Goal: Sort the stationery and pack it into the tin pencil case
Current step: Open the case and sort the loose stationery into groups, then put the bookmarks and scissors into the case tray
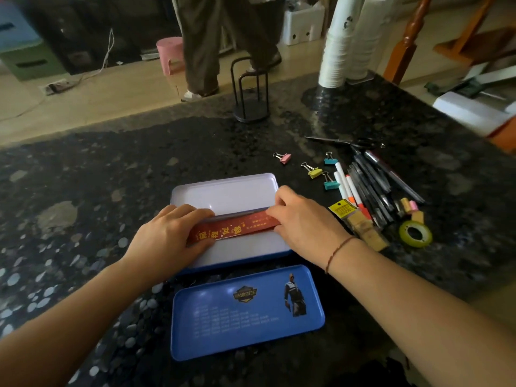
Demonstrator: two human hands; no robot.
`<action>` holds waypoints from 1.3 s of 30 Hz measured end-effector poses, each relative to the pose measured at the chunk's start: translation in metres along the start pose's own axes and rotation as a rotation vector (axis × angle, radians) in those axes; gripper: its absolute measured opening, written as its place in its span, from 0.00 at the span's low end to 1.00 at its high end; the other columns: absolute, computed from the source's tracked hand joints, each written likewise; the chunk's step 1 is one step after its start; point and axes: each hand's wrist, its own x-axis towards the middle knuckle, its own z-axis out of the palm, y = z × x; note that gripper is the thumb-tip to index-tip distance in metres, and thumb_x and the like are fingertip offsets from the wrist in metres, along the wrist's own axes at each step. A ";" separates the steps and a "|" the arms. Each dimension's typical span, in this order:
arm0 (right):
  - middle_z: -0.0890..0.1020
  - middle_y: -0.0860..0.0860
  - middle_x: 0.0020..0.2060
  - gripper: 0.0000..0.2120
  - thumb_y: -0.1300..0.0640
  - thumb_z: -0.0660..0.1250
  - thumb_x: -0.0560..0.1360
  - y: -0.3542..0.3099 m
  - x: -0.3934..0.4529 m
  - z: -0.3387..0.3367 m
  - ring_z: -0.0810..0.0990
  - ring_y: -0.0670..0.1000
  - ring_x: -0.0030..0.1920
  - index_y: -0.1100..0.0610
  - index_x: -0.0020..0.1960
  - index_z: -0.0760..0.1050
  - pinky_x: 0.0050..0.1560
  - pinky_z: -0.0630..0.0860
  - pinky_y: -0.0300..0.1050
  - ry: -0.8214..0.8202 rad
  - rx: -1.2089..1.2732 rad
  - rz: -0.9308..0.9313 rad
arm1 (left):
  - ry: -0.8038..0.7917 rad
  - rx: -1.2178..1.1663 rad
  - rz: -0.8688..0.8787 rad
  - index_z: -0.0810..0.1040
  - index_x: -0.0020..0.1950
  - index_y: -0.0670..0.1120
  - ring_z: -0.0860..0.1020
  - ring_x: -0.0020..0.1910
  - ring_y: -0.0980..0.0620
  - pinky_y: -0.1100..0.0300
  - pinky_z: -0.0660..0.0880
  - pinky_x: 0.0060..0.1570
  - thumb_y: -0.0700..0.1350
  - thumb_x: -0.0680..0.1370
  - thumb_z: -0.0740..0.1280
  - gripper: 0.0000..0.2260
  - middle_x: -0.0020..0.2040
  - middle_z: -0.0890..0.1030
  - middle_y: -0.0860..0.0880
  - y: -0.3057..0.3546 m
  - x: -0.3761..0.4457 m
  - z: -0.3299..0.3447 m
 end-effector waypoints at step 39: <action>0.77 0.57 0.56 0.08 0.49 0.65 0.77 0.180 0.108 -0.014 0.69 0.62 0.60 0.49 0.52 0.80 0.58 0.68 0.57 0.054 -0.416 0.594 | 0.151 -0.853 -0.358 0.80 0.54 0.55 0.77 0.50 0.53 0.64 0.75 0.44 0.47 0.80 0.64 0.07 0.48 0.79 0.57 0.026 0.007 0.012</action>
